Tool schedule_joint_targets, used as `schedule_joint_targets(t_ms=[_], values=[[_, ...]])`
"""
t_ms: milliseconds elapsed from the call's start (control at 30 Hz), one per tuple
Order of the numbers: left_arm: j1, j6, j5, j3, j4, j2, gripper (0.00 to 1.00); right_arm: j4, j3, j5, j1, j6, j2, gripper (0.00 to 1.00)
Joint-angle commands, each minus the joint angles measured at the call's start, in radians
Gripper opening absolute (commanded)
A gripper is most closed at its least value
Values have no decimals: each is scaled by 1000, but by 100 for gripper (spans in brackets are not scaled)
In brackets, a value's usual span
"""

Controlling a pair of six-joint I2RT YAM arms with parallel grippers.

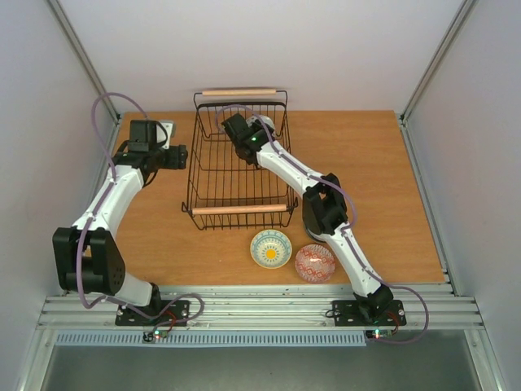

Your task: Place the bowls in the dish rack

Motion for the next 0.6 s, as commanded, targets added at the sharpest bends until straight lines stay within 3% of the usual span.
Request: schedule_joint_targets(t_ms=[0, 167, 333, 433, 567], values=[[-2, 3, 30, -4, 36, 14, 81, -10, 53, 83, -18, -53, 38, 1], [-2, 10, 36, -3, 34, 16, 81, -73, 58, 80, -27, -41, 55, 2], [-1, 13, 46, 2, 27, 27, 81, -159, 71, 40, -34, -12, 55, 10], [-1, 16, 48, 2, 26, 27, 81, -206, 88, -10, -39, 20, 53, 21], [-1, 20, 48, 3, 25, 27, 81, -242, 99, -42, -40, 39, 55, 51]])
